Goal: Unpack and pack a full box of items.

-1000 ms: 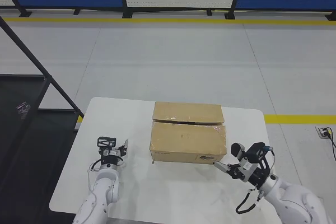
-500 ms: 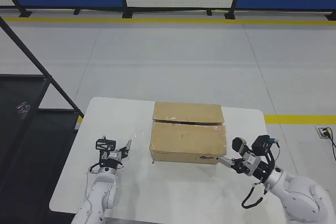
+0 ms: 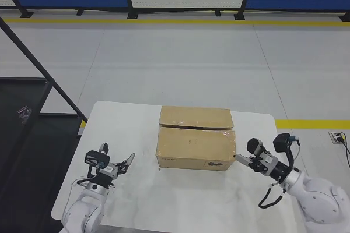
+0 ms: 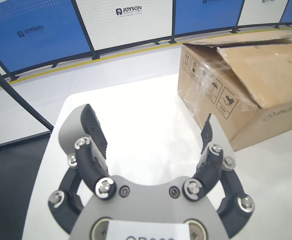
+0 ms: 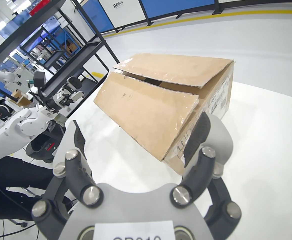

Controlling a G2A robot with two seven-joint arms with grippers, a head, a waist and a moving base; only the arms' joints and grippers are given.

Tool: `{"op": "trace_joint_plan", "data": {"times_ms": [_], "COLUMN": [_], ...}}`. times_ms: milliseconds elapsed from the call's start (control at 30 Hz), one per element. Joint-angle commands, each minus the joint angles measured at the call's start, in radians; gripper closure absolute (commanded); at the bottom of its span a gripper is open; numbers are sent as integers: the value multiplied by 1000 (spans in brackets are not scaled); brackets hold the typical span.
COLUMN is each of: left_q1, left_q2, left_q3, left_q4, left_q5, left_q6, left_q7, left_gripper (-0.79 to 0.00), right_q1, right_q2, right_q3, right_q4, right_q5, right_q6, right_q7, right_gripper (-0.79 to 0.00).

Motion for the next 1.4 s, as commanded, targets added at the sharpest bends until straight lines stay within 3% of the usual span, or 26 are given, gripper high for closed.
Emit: {"op": "trace_joint_plan", "data": {"times_ms": [0, 300, 567, 733, 900, 1100, 1367], "left_q1": [-6, -30, -72, -93, -101, -106, -124], "left_q2": [1, -5, -7, -5, -6, -6, -6], "left_q3": [3, -14, -15, -14, 0, 15, 33], "left_q4": [2, 16, 65, 91, 91, 90, 93], "left_q5": [3, -173, -343, -379, -380, -376, -373], "left_q6": [1, -10, -96, -132, -131, -120, -120], "left_q7": [-7, 27, 14, 7, 8, 7, -6], "left_gripper": [-785, -785, -785, -785, -785, -785, -785], "right_q1": [35, 240, 440, 541, 612, 636, 592], "right_q2": [-1, 10, 11, 0, -10, -17, 37], "right_q3": [-18, -48, -128, -199, -270, -359, -431], "right_q4": [38, 290, 577, 738, 856, 874, 747], "right_q5": [41, 309, 538, 627, 676, 801, 930], "right_q6": [22, -12, -105, -133, -140, -137, -113], "right_q7": [16, 226, 458, 530, 523, 526, 551], "right_gripper": [-785, -785, -785, -785, -785, -785, -785]}}
